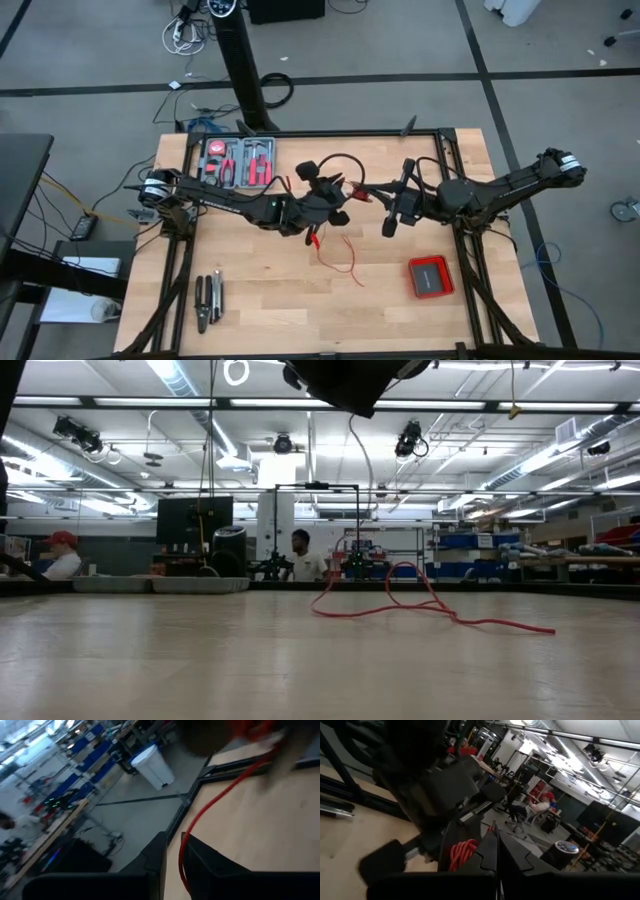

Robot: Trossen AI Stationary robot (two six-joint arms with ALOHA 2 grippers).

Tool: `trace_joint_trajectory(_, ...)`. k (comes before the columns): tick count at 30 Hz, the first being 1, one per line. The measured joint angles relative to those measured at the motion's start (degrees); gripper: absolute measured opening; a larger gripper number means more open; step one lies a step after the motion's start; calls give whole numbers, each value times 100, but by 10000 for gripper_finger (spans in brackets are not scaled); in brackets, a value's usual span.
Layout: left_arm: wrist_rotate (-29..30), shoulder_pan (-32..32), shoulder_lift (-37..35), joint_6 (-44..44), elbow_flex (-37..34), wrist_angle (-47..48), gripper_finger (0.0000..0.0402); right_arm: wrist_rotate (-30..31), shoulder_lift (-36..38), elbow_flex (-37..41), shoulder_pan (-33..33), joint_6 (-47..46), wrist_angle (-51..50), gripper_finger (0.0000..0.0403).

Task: Coil cords
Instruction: Coil the red wire onto the spool

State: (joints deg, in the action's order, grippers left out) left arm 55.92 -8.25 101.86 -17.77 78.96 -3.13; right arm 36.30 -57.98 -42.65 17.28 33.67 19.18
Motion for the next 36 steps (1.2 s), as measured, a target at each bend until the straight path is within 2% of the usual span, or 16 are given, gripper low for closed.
trace_joint_trajectory(8, 413, -34, 0, -42, 0, 181, 62, 54, 0, 0, 58, -127, -569, 0)
trace_joint_trajectory(13, 422, -104, 0, -106, 0, 128, 62, 631, 0, 0, 56, -72, -1003, 0)
trace_joint_trajectory(16, 420, -162, 0, -106, 0, 115, 62, 740, 0, 0, 53, -16, -1089, 0)
trace_joint_trajectory(22, 400, -281, 0, -137, 0, -485, 62, 729, -2, 0, -33, 42, -1330, 0)
trace_joint_trajectory(25, 244, -328, 0, -311, 0, -857, 62, 720, -2, 0, -91, 45, -1357, 0)
trace_joint_trajectory(32, -725, -354, 0, -328, 0, -1637, 62, 702, -2, 0, -289, 143, -1189, 0)
trace_joint_trajectory(36, -815, -354, 0, -304, 0, -1675, 62, 694, -4, 0, -318, 336, -923, 0)
